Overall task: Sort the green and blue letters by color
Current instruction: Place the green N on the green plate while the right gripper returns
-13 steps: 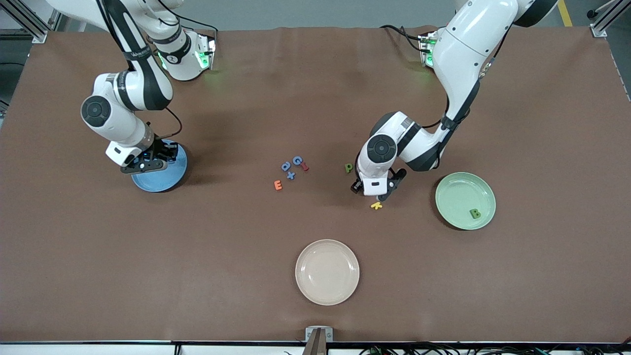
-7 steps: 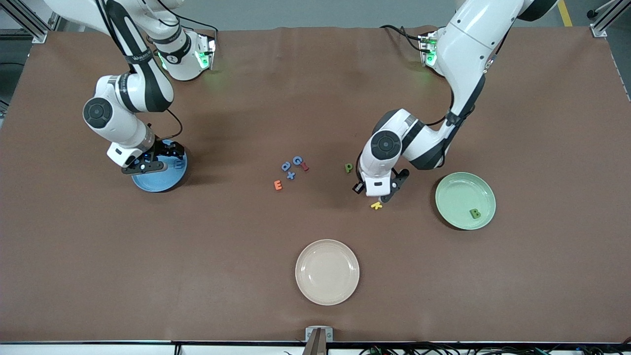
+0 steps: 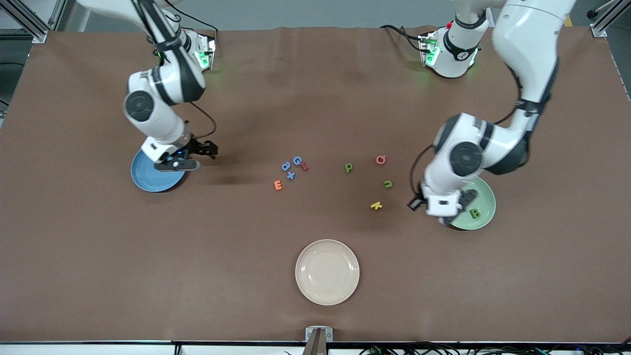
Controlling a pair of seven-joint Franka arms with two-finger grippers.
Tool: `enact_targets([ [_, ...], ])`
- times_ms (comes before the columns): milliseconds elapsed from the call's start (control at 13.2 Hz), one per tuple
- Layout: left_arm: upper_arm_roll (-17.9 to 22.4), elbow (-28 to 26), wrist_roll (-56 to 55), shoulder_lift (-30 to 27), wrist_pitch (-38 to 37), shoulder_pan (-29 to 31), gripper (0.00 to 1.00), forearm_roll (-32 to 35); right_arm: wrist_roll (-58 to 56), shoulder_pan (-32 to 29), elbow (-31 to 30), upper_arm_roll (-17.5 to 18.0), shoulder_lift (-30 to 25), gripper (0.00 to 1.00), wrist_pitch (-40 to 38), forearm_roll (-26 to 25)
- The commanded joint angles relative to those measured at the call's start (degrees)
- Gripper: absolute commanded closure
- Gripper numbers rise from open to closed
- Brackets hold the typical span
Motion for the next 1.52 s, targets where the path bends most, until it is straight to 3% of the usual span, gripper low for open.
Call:
enact_targets([
  [0, -0.4, -1.1, 7.7, -0.1, -0.4, 4.8, 1.0, 0.4, 11.8, 8.1, 4.1, -0.4, 2.2, 0.0, -0.4, 0.8],
  [304, -0.5, -1.3, 12.8, 3.2, 0.4, 10.7, 0.99, 6.4, 26.0, 15.2, 5.7, -0.5, 7.2, 0.03, 4.8, 0.7],
  [456, -0.5, -1.3, 12.8, 4.5, 1.0, 11.0, 0.86, 7.0, 30.9, 17.0, 5.8, -0.5, 8.6, 0.05, 6.5, 0.6],
  [532, -0.5, -1.4, 12.8, 4.7, 1.0, 11.0, 0.7, 7.0, 33.3, 18.1, 6.6, -0.6, 9.4, 0.05, 6.8, 0.6],
  [608, -0.5, -1.5, 12.9, 4.7, 1.0, 11.0, 0.4, 7.0, 35.2, 18.4, 8.0, -0.6, 10.5, 0.05, 6.7, 0.5],
  [684, -0.5, -1.5, 12.9, 4.6, 0.9, 11.0, 0.23, 7.0, 36.7, 19.0, 9.5, -0.5, 11.4, 0.05, 6.7, 0.4],
  [836, -0.7, -1.6, 12.4, 3.9, 0.1, 10.5, 0.01, 7.0, 41.8, 19.8, 14.8, -0.6, 15.0, 0.02, 6.0, 0.4],
  [1217, -5.0, -2.0, 9.8, 1.2, -3.4, 10.2, 0.05, 6.2, 44.6, 21.7, 27.2, -0.6, 24.7, 0.01, 5.9, -1.3],
  [1445, -8.0, -2.6, 4.5, 0.8, -3.5, 9.8, 0.08, 6.2, 44.1, 21.6, 30.5, -0.6, 27.4, 0.21, 5.9, -5.1],
])
